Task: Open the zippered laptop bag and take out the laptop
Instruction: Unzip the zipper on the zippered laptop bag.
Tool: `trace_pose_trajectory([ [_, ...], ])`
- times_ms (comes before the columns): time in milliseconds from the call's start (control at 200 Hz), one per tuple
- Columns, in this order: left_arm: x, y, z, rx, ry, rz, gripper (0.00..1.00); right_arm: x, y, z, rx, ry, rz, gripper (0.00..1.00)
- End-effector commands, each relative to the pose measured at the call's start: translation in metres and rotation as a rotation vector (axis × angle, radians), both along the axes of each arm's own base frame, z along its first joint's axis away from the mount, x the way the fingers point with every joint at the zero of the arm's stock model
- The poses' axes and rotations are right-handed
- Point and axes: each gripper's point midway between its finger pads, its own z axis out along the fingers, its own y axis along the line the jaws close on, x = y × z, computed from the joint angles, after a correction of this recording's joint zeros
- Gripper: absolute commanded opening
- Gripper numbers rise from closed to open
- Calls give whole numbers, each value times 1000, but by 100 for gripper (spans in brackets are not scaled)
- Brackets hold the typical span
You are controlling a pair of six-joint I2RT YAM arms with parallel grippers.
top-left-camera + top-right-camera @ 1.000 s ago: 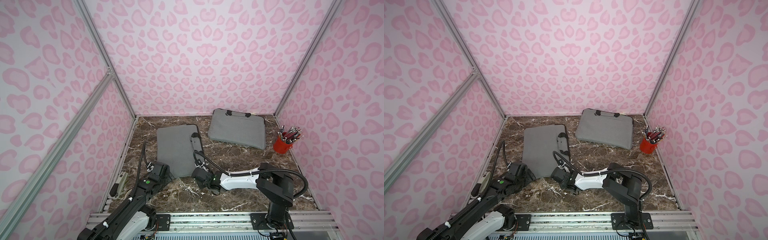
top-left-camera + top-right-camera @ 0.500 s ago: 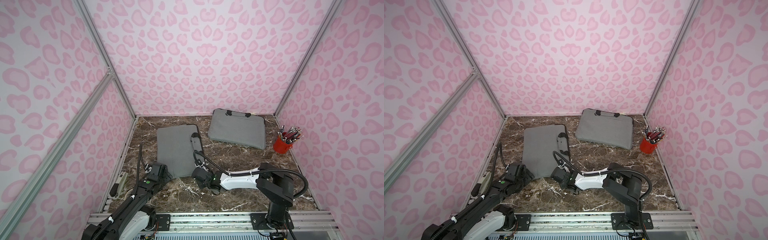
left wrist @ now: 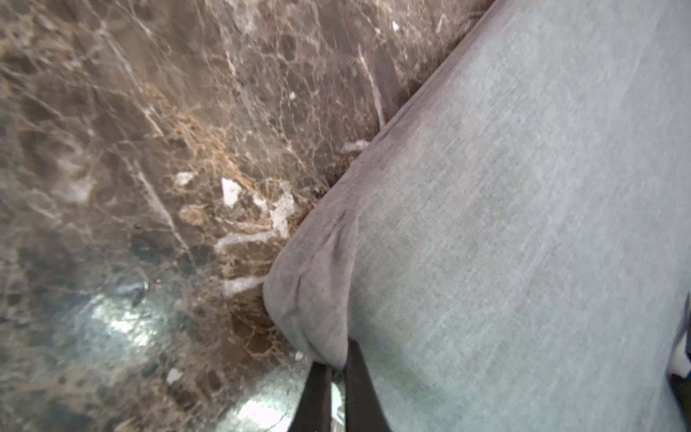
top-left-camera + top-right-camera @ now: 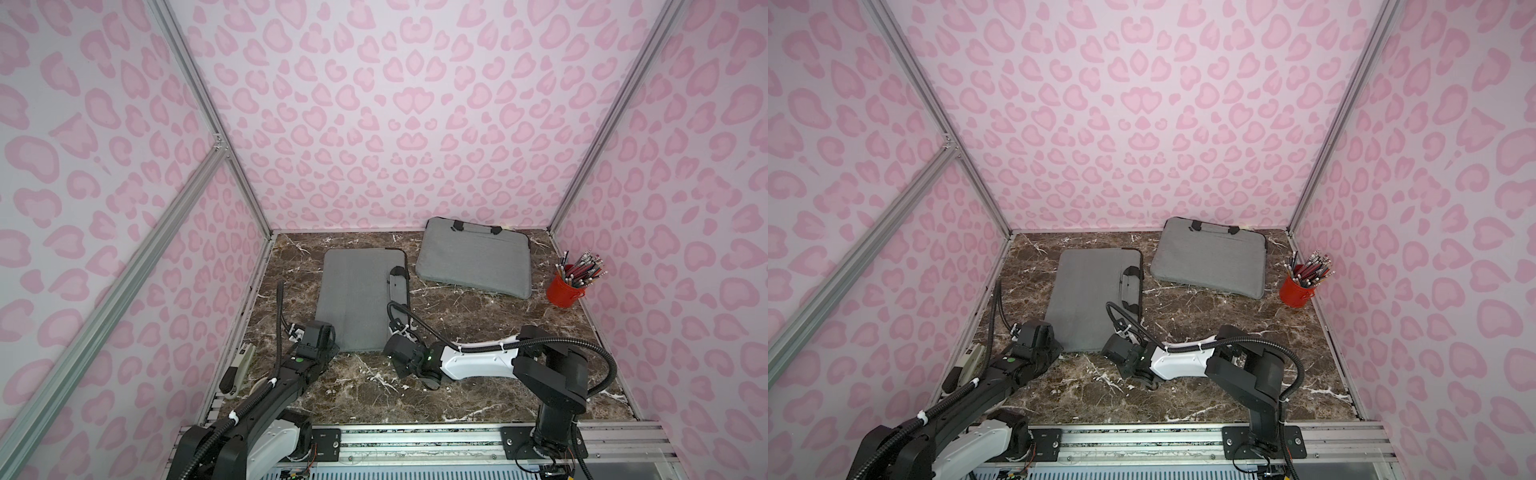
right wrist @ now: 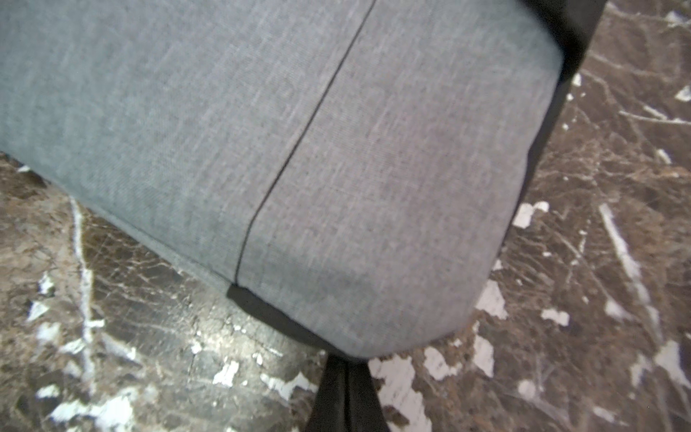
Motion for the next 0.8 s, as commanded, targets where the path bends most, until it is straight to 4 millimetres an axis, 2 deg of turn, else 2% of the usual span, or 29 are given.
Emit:
trace_pose_trajectory([
  [0,-9,18,-3,91,45,32,1,-11,-25,-16,-89,62,-8,0],
  [340,-11,30,3,127,52,47,1,-3,-40,-11,-105,45,-19,0],
  [655,-12,46,10,157,46,62,1,15,-61,-12,-132,26,-42,0],
  [795,-10,52,10,165,56,63,1,25,-61,-11,-121,7,-33,0],
])
